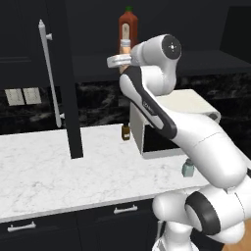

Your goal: Put the shaker and condiment bottle from the counter next to their counterparts in the cabinet.

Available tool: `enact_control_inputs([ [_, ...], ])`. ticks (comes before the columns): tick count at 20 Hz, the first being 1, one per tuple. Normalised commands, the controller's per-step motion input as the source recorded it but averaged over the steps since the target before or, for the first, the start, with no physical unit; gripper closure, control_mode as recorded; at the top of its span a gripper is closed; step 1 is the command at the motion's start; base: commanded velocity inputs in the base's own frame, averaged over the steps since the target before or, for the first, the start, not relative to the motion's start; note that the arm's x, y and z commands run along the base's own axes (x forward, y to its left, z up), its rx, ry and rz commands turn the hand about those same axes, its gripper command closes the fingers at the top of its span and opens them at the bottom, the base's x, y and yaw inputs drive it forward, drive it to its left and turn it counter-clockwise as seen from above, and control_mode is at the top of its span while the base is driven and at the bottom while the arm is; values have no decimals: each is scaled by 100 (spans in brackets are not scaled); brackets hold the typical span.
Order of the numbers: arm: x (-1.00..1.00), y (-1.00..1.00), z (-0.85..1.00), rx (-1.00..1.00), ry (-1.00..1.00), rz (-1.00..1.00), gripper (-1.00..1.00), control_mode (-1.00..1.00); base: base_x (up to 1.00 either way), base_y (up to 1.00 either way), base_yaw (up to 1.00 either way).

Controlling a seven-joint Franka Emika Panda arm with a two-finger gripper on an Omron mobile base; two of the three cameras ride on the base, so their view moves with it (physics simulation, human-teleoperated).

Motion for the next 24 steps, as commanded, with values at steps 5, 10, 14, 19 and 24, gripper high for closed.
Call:
enact_control_inputs([
  [5,32,17,-25,0,-3,-2,100,-100,0,0,0],
  [10,33,0,-28,0,-11,-5,100,-100,0,0,0],
  [14,37,1,-4,0,-2,-1,100,-100,0,0,0],
  [19,38,1,0,0,0,0,100,-100,0,0,0],
  [24,39,2,-14,0,0,0,100,-100,0,0,0],
])
